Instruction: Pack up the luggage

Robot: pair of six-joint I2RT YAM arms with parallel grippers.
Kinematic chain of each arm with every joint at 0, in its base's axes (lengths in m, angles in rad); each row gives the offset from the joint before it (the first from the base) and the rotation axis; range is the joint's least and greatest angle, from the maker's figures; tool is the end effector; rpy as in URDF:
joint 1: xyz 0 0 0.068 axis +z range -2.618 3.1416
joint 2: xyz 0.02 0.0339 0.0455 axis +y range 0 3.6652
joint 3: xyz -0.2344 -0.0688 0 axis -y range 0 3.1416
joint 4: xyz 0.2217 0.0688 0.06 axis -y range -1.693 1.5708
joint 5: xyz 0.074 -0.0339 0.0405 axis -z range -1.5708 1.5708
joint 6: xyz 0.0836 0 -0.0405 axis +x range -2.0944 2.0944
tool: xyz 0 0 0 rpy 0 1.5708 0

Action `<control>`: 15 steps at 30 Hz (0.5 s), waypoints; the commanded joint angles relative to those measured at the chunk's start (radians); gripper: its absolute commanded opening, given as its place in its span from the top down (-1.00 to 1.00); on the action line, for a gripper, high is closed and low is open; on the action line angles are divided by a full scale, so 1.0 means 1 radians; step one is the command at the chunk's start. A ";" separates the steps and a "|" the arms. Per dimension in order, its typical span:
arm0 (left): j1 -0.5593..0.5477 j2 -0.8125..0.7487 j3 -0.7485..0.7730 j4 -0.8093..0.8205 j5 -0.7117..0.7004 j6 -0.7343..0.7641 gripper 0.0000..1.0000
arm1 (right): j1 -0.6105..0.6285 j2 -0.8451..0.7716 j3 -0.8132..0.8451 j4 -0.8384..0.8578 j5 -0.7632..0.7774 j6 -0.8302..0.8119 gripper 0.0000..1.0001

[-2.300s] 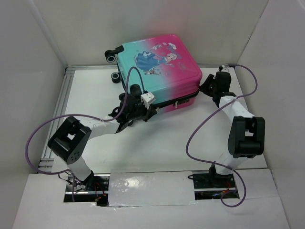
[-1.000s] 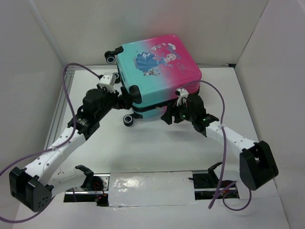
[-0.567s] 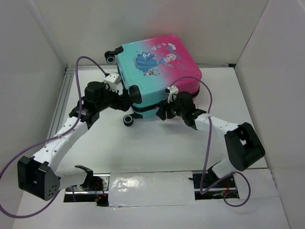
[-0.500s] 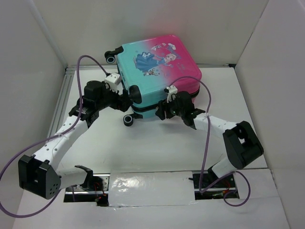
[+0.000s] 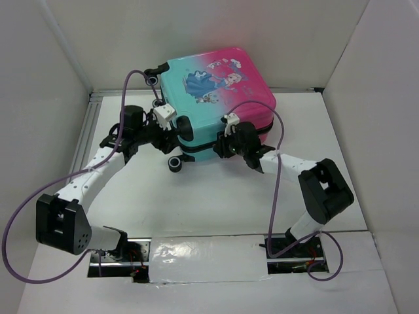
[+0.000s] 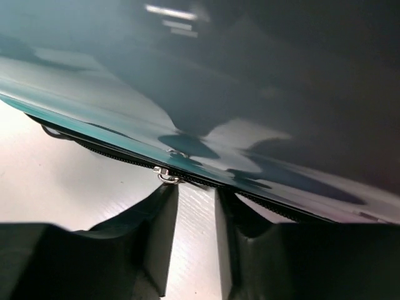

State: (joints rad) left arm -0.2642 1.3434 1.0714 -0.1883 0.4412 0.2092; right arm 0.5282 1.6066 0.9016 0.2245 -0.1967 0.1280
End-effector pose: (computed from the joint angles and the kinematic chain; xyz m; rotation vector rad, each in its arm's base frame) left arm 0.3100 -0.1209 0.2736 0.7385 1.8765 -0.4818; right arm 0.3152 0.2028 0.1777 -0.5388 2.0265 0.6046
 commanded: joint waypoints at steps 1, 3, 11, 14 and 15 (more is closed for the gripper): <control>0.010 0.010 0.033 0.035 0.083 0.068 -0.67 | 0.016 0.041 0.066 0.107 0.022 0.035 0.29; 0.010 0.010 0.024 0.044 0.083 0.068 -0.67 | 0.016 0.041 0.066 0.107 0.055 0.035 0.51; 0.019 0.020 0.004 0.069 0.093 0.059 -0.65 | 0.036 -0.014 0.007 0.171 0.082 0.015 1.00; 0.019 0.040 0.013 0.069 0.071 0.038 -0.65 | 0.049 -0.025 -0.004 0.161 0.123 0.015 1.00; 0.019 0.040 0.013 0.078 0.071 0.038 -0.62 | 0.049 -0.025 -0.004 0.150 0.158 0.015 1.00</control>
State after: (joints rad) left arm -0.2462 1.3666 1.0714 -0.1455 0.4847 0.2390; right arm 0.5667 1.6123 0.8974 0.2527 -0.1471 0.1448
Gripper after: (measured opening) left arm 0.819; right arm 0.014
